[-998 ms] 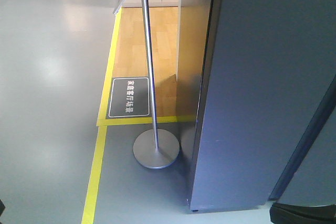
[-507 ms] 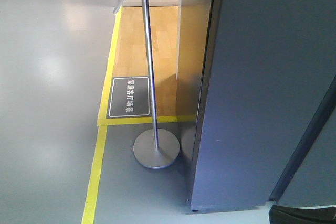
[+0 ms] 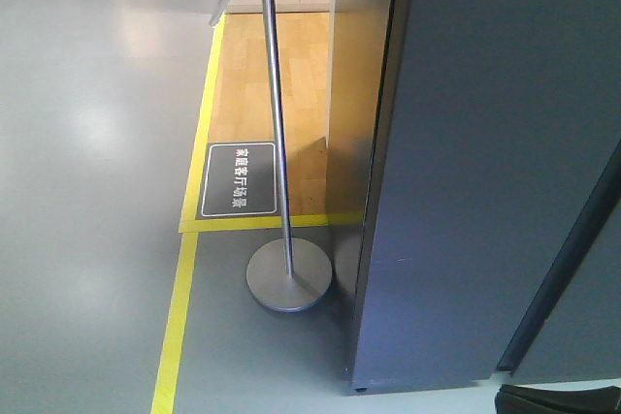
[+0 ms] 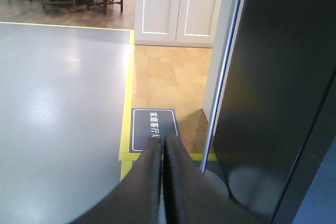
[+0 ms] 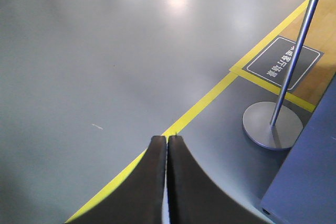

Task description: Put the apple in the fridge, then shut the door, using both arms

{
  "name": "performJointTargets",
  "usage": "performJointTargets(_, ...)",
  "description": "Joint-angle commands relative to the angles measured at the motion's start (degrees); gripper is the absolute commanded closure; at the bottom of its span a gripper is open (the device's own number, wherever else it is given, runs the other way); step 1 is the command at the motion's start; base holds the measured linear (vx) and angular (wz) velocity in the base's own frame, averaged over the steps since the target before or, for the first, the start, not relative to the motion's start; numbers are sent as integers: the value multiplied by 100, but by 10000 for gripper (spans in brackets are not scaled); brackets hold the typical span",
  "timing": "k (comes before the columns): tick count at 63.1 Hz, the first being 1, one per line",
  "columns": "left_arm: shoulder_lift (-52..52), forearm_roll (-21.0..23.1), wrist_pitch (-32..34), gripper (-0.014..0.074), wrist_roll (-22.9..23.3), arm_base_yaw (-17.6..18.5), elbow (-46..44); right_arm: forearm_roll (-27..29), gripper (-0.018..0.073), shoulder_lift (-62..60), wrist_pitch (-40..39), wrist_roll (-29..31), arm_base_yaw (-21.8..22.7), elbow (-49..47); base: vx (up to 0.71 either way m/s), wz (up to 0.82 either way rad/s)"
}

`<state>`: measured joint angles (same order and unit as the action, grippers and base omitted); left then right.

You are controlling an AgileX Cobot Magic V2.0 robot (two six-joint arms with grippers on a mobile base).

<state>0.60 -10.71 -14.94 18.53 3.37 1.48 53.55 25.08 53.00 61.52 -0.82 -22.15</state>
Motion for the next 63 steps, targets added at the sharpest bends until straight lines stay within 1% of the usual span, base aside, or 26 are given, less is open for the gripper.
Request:
performJointTargets(1, 46, -11, 433, 604, -4, -8, 160, 269, 566, 47, -122, 26, 15, -136, 0, 0)
performJointTargets(63, 35, -11, 433, 604, -4, -8, 161, 252, 566, 47, -120, 26, 15, -136, 0, 0)
